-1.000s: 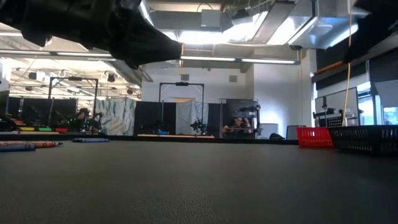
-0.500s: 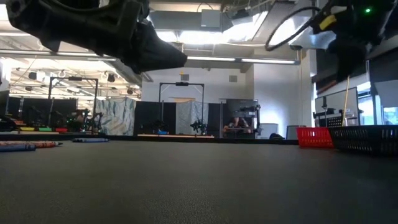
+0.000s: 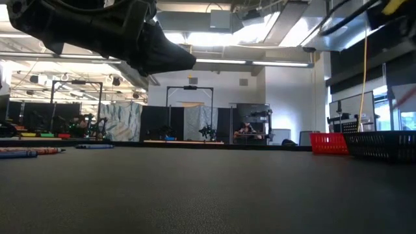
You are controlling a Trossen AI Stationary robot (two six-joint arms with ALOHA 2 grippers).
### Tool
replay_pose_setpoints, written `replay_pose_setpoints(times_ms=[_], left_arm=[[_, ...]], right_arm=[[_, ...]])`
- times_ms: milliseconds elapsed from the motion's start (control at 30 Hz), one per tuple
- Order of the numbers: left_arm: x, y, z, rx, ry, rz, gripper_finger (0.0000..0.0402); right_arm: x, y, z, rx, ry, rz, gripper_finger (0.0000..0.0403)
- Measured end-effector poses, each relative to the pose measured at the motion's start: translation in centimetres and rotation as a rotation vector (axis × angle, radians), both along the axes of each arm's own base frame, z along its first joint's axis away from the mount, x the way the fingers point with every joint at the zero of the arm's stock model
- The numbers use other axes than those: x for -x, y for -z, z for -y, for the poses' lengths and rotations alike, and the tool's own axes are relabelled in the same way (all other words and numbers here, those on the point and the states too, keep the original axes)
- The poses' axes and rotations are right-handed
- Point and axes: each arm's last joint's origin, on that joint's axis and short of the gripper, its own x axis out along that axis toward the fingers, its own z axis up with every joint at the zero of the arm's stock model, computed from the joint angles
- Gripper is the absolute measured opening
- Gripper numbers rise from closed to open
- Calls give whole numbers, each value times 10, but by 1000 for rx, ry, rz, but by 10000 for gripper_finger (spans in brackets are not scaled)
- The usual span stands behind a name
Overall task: Sort crayons
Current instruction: Put the orange crayon into the red bin
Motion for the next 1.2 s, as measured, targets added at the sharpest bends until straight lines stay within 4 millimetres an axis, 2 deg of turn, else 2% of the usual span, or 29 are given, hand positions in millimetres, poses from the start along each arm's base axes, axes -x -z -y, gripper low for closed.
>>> replay_pose_setpoints(times_ms=[133, 300, 467, 633, 900, 1200], left_arm=[[0, 0, 1, 17, 0, 4, 126], [1, 0, 6, 17, 19, 3, 126], [3, 0, 13, 17, 47, 2, 126], [4, 0, 20, 16, 71, 0, 126], [5, 2, 25, 33, 169, -16, 126], [6, 3, 28, 57, 184, -24, 126]], right_arm=[[10, -2, -23, -119, -31, 1, 28], [20, -12, -41, -136, -27, 94, 28], [25, -21, -48, -76, -32, 229, 28], [19, -27, -46, 44, -61, 419, 28], [-1, -21, -22, 248, 8, 556, 28], [-33, -13, 44, 329, 203, 353, 28]])
